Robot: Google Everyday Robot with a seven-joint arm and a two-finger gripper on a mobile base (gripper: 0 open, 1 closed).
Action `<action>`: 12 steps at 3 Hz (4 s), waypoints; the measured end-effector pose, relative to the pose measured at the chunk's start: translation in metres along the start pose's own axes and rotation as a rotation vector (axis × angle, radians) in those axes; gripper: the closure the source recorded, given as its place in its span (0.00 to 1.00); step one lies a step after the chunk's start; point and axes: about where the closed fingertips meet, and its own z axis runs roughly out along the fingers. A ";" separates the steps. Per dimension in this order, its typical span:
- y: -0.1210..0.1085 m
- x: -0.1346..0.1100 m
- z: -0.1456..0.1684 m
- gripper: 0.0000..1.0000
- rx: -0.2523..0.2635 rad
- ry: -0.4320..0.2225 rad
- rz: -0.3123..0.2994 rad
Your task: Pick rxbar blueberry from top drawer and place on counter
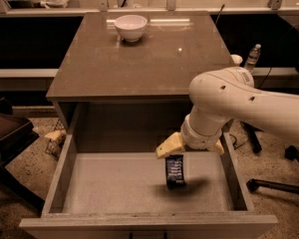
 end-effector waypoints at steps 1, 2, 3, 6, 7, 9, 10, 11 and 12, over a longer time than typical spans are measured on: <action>0.002 0.000 0.012 0.00 -0.007 0.021 -0.007; 0.006 -0.002 0.039 0.00 -0.006 0.039 -0.020; 0.009 -0.005 0.064 0.00 -0.011 0.040 -0.026; 0.013 -0.006 0.112 0.38 0.001 0.052 -0.027; 0.014 -0.007 0.104 0.61 0.001 0.052 -0.027; 0.016 -0.007 0.093 1.00 -0.004 0.056 -0.028; 0.019 -0.004 0.095 1.00 -0.014 0.063 -0.030; 0.019 -0.004 0.091 1.00 -0.014 0.063 -0.030; 0.019 -0.004 0.091 1.00 -0.014 0.063 -0.030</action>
Offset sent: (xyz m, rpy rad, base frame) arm 0.0125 0.0239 -0.0852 -0.0026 0.0442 0.0424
